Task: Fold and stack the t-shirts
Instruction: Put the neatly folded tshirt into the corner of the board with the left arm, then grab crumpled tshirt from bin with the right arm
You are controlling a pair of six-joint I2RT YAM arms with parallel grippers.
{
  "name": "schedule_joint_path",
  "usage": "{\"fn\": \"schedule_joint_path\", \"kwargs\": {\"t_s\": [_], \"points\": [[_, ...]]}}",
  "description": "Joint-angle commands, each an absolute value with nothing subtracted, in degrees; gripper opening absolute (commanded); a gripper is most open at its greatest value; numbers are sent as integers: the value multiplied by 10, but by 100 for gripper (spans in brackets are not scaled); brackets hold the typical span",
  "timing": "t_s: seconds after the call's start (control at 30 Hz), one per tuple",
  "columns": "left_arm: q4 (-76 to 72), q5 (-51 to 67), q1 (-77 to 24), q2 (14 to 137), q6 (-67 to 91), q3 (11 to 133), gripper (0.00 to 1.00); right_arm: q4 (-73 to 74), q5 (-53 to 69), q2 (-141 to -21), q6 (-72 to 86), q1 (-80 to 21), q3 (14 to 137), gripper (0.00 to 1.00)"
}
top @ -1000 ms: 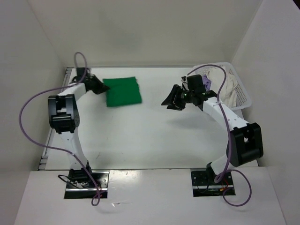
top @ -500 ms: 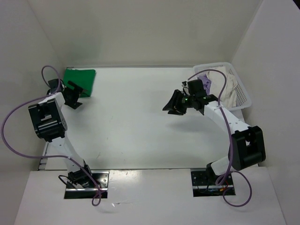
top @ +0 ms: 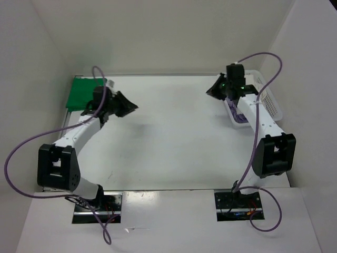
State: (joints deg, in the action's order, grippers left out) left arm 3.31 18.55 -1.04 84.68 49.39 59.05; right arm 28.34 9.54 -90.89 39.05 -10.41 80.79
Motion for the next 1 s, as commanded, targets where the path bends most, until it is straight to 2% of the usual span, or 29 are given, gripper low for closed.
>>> {"fn": "schedule_joint_path", "kwargs": {"t_s": [0.0, 0.07, 0.1, 0.17, 0.2, 0.33, 0.37, 0.7, 0.8, 0.93, 0.97], "points": [[33, 206, -100, 832, 470, 568, 37, 298, -43, -932, 360, -26, 856, 15], [39, 217, -149, 826, 461, 552, 43, 304, -83, -943, 348, 27, 865, 25], [39, 224, -162, 818, 452, 545, 44, 312, -103, -951, 342, 45, 865, 33], [44, 229, -193, 797, 445, 516, 46, 312, -146, -951, 337, 89, 851, 42], [44, 229, -201, 783, 440, 505, 49, 312, -162, -951, 331, 99, 840, 50], [44, 229, -214, 764, 434, 474, 50, 307, -194, -968, 330, 136, 819, 66], [44, 229, -214, 764, 427, 474, 51, 313, -187, -991, 330, 136, 830, 67], [44, 258, -219, 783, 422, 481, 54, 305, -93, -1056, 337, 142, 864, 70], [44, 258, -219, 783, 422, 481, 54, 305, -80, -1068, 342, 142, 864, 67], [39, 253, -219, 789, 427, 481, 54, 310, -69, -1085, 342, 142, 875, 58], [39, 248, -219, 789, 427, 481, 54, 317, -69, -1085, 342, 142, 875, 50]]}}
